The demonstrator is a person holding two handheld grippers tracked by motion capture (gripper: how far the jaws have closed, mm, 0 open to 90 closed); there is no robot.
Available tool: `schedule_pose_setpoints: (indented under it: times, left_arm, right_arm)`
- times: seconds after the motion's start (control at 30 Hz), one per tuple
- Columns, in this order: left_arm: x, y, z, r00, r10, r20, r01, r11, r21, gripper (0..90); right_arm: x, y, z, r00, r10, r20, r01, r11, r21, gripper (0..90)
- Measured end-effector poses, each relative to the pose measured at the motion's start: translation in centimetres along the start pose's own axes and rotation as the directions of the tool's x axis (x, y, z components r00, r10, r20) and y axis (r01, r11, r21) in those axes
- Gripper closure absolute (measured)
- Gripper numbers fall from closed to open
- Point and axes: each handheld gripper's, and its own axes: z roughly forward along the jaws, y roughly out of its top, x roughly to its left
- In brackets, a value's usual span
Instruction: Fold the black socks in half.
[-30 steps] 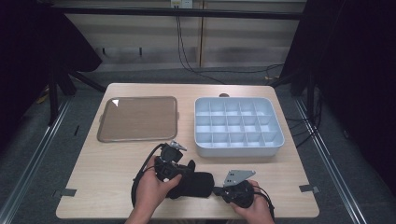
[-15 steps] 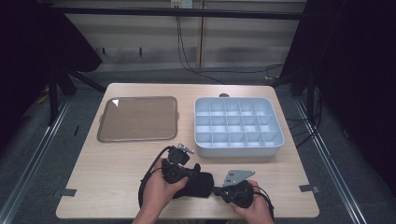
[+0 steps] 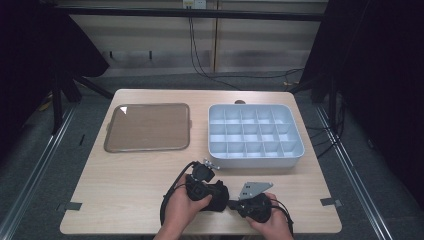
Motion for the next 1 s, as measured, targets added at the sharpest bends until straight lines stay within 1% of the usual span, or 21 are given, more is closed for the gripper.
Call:
schedule_pose_setpoints:
  times: [0.23, 0.33, 0.43, 0.47, 0.6, 0.67, 0.77, 0.87, 0.93, 1.0]
  left_arm:
    - [-0.2, -0.2, 0.7, 0.9999, 0.015, -0.001, -0.015, 0.9998, 0.011, 76.4]
    - [-0.1, -0.4, 0.8, 0.9999, 0.008, 0.012, -0.008, 0.9999, 0.014, 74.7]
    - [0.0, -0.5, 0.8, 0.9999, -0.001, 0.017, 0.001, 0.9999, 0.013, 72.9]
    - [0.0, -0.5, 0.8, 0.9998, 0.001, 0.022, -0.001, 0.9999, 0.014, 72.9]
    - [0.0, -0.6, 0.4, 0.9995, -0.015, 0.029, 0.014, 0.9999, 0.004, 67.7]
    - [0.2, -0.6, 0.1, 0.9988, -0.022, 0.043, 0.022, 0.9998, -0.003, 65.4]
    - [0.2, -0.6, -0.1, 0.9987, -0.029, 0.041, 0.03, 0.9995, -0.009, 65.1]
    - [0.5, -0.6, -0.5, 0.998, -0.028, 0.057, 0.029, 0.9995, -0.01, 63.6]
    - [0.6, -0.6, -0.9, 0.9971, -0.038, 0.065, 0.04, 0.9989, -0.026, 62.4]
    - [0.8, -0.5, -1.1, 0.9973, -0.039, 0.062, 0.041, 0.9988, -0.025, 62.3]
  right_arm:
    - [0.0, 0.0, 0.0, 1.0, 0.001, -0.001, -0.001, 1.0, -0.001, 89.7]
    - [0.0, 0.0, 0.0, 1.0, 0.001, -0.002, -0.001, 1.0, -0.001, 89.7]
    - [0.0, 0.0, 0.0, 1.0, 0.003, -0.004, -0.003, 1.0, -0.003, 89.7]
    - [0.0, 0.0, 0.0, 1.0, 0.002, -0.004, -0.003, 1.0, -0.003, 89.7]
    - [-0.1, 0.0, 0.0, 1.0, 0.004, -0.004, -0.004, 1.0, -0.001, 89.7]
    - [0.0, 0.0, 0.0, 1.0, 0.004, -0.004, -0.004, 1.0, -0.001, 89.6]
    - [-0.1, 0.0, 0.0, 1.0, 0.003, -0.004, -0.003, 1.0, -0.002, 89.6]
    - [-0.1, 0.0, 0.0, 1.0, 0.005, -0.004, -0.005, 1.0, -0.002, 89.6]
    - [-0.1, 0.0, 0.0, 1.0, 0.004, -0.004, -0.004, 1.0, -0.001, 89.6]
    - [-0.1, 0.0, 0.0, 1.0, 0.005, -0.004, -0.005, 1.0, -0.001, 89.6]
